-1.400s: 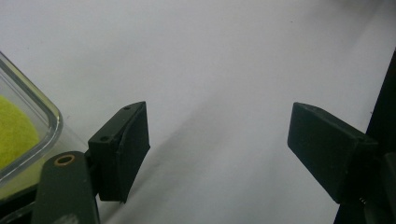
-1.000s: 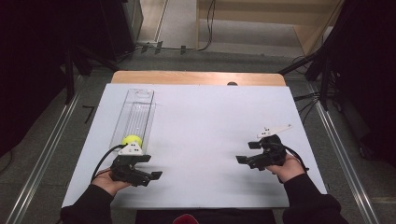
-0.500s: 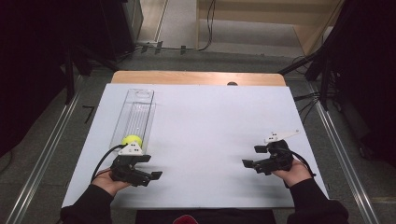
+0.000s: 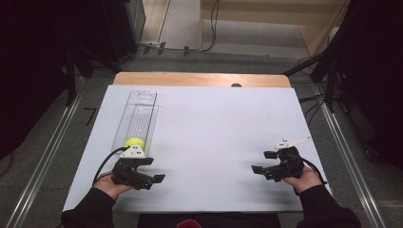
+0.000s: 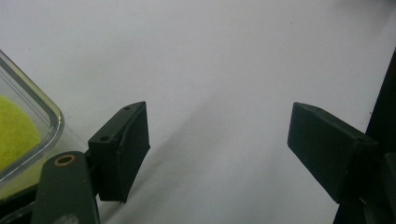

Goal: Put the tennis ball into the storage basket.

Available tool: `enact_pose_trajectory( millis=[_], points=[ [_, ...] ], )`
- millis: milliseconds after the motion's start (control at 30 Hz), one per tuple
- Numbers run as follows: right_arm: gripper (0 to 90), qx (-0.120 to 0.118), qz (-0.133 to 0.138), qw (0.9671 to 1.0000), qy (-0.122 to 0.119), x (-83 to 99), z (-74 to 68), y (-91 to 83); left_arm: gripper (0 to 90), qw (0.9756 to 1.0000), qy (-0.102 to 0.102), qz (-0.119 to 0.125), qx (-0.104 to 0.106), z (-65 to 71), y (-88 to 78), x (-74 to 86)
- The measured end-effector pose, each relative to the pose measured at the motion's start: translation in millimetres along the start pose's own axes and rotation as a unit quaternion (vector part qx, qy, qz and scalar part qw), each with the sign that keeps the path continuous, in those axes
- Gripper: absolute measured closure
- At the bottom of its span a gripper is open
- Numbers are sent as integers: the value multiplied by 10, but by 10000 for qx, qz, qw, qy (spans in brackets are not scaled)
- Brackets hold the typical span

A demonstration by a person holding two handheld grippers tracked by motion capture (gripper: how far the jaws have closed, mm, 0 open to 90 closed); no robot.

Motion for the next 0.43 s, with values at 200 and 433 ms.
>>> enact_pose_trajectory(
  millis=[200, 433],
  points=[
    [145, 32, -4, 10000, 11, 25, 15, -14, 212, 10000, 2, -7, -1, 1, 2, 1],
    [145, -6, -50, 10000, -16, 31, 2, 5, 212, 10000, 10, -10, 2, 2, 0, -2]
  ],
)
Point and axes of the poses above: each handheld gripper's, and its own axes: y roughly forward along the jaws, x roughly out of its underside, z roughly to its right, the point moved 7 cm from there along y, roughly forward along the jaws, and after that the axes turned 5 degrees about y, right-handed, at the moved point
